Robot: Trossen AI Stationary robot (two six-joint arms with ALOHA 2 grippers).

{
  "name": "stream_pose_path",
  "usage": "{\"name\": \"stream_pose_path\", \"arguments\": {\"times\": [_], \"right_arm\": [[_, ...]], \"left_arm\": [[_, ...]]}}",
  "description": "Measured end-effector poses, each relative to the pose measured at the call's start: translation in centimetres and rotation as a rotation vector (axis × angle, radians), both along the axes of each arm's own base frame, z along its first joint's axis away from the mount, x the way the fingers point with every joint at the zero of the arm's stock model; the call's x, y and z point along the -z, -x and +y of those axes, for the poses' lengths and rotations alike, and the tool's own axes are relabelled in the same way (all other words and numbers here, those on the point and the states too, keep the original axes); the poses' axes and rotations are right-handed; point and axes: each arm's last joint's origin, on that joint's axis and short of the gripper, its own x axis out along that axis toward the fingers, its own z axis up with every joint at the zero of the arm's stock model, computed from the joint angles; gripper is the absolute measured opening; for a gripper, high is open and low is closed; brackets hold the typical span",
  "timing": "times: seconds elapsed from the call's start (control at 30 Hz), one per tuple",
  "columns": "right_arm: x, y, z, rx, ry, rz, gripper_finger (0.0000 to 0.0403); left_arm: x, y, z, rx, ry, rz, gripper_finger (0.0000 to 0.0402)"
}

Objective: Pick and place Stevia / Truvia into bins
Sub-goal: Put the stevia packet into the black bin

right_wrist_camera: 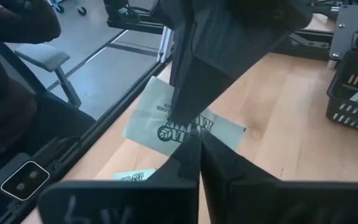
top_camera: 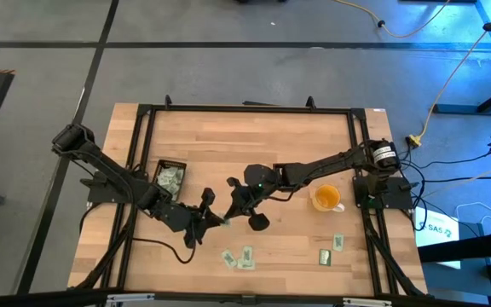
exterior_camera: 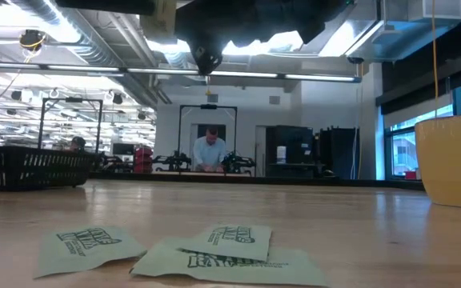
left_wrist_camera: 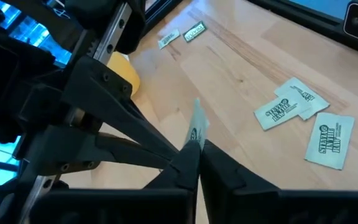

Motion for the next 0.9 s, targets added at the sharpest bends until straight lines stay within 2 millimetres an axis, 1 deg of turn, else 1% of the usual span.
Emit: {"name": "stream_pose_path", "arguments": {"times": [0.17, 0.27, 0.33, 0.47, 0.6, 0.73, 0.9], "right_arm": [[0.3, 0.2, 0.0, -0.019, 0.043, 0.024, 0.0029], [1.1, 0.6, -0.6, -0.008, 0.068, 0.104, 0.0049], [1.6, 0.8, -1.1, 0.038, 0.092, 0.172, 0.0067], [2.5, 1.5, -1.6, 0.128, 0.162, 0.291, 0.0098], [2.8, 1.7, -1.6, 0.146, 0.186, 0.327, 0.0110], [2.8, 1.7, -1.6, 0.148, 0.186, 0.327, 0.0111], [2.8, 1.7, -1.6, 0.147, 0.186, 0.326, 0.0110]], "left_arm": [[0.0, 0.0, 0.0, 0.000, -0.001, 0.003, 0.0004], [0.1, 0.1, 0.0, -0.008, 0.003, 0.014, 0.0003], [0.4, 0.2, 0.2, -0.060, -0.004, 0.030, 0.0004], [1.4, 1.1, 1.3, -0.281, -0.094, 0.098, 0.0005], [2.7, 2.7, 2.9, -0.538, -0.144, 0.188, 0.0004], [3.5, 4.6, 4.6, -0.781, -0.093, 0.280, 0.0005], [3.8, 6.5, 6.4, -1.052, -0.018, 0.383, 0.0003]]}}
